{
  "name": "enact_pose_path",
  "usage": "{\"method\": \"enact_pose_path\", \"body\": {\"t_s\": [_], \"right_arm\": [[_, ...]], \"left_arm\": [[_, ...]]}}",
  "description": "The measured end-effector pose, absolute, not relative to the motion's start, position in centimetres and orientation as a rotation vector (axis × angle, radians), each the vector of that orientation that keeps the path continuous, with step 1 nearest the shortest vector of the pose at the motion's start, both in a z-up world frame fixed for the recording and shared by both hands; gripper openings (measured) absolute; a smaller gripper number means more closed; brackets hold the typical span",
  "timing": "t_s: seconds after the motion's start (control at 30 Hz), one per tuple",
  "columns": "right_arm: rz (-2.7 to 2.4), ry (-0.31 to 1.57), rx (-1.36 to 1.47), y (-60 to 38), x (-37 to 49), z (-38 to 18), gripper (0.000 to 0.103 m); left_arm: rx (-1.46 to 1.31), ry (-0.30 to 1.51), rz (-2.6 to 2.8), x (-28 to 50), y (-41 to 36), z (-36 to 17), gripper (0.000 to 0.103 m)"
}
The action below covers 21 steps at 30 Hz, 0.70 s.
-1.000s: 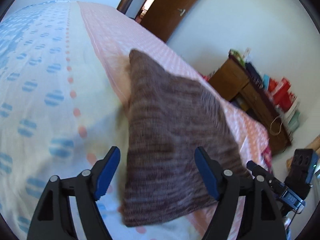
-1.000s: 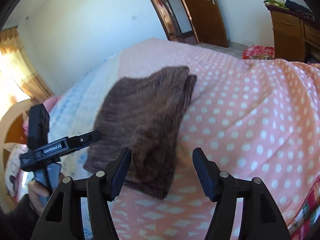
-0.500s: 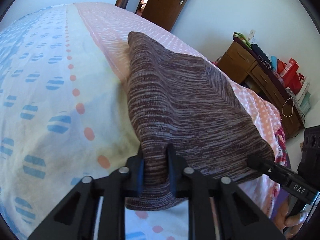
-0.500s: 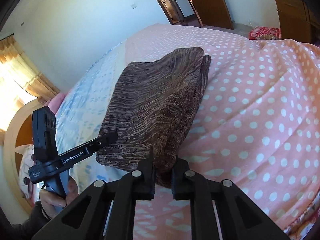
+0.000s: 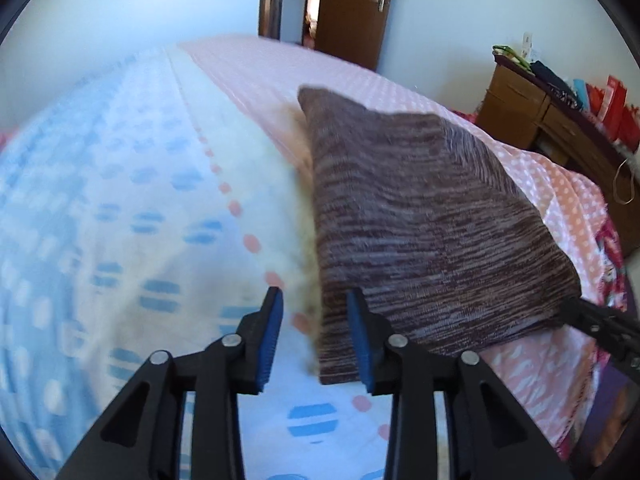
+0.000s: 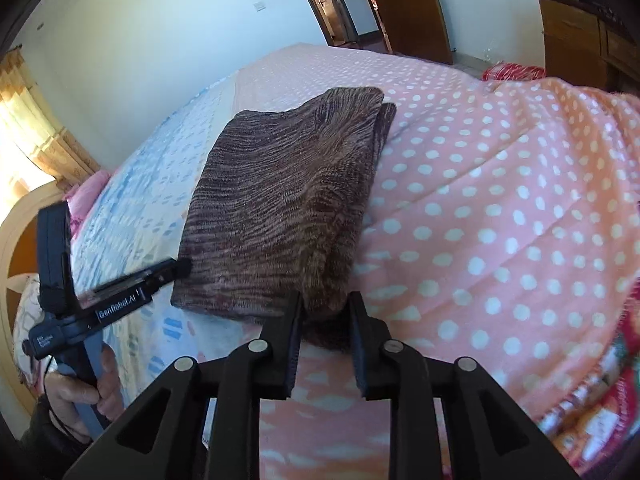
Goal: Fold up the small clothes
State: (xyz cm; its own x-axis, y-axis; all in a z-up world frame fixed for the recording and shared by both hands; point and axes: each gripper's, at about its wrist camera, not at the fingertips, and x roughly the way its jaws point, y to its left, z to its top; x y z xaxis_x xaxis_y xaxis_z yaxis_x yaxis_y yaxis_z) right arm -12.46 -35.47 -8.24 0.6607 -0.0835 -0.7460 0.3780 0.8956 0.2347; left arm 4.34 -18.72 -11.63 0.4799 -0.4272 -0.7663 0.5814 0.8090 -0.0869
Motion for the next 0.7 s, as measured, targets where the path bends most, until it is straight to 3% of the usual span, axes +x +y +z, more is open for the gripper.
{"method": "enact_pose_path", "body": {"t_s": [0.07, 0.13, 0.17, 0.2, 0.27, 0.3, 0.47, 0.7], "right_arm": [[-0.306, 0.78, 0.308, -33.6, -14.5, -5.8, 0.023], [-0.359, 0.732, 0.202, -31.1, -16.4, -3.3, 0.024], [-0.384, 0.706, 0.155, -29.7, -17.2, -2.1, 0.032], [-0.405, 0.676, 0.111, -28.2, -18.0, -0.8, 0.049], [-0.438, 0.605, 0.054, -25.2, -19.3, 1.5, 0.065], [-0.45, 0.571, 0.041, -24.0, -19.7, 2.4, 0.066], [-0.455, 0.46, 0.038, -16.6, -20.7, 6.3, 0.066], [-0.455, 0.401, 0.039, -6.5, -22.0, 10.7, 0.066]], "left_arm": [[0.201, 0.818, -0.601, 3.7, -18.2, -10.4, 0.062], [0.213, 0.745, -0.581, 2.5, -18.1, -8.8, 0.07], [0.221, 0.716, -0.578, 2.1, -17.9, -8.3, 0.074], [0.231, 0.687, -0.573, 1.5, -17.6, -7.7, 0.078], [0.243, 0.629, -0.556, 0.3, -17.2, -6.3, 0.098], [0.243, 0.598, -0.546, -0.1, -16.5, -5.6, 0.101], [0.244, 0.478, -0.512, -2.1, -15.9, -2.4, 0.103], [0.244, 0.446, -0.483, -3.7, -15.3, -0.7, 0.103]]}}
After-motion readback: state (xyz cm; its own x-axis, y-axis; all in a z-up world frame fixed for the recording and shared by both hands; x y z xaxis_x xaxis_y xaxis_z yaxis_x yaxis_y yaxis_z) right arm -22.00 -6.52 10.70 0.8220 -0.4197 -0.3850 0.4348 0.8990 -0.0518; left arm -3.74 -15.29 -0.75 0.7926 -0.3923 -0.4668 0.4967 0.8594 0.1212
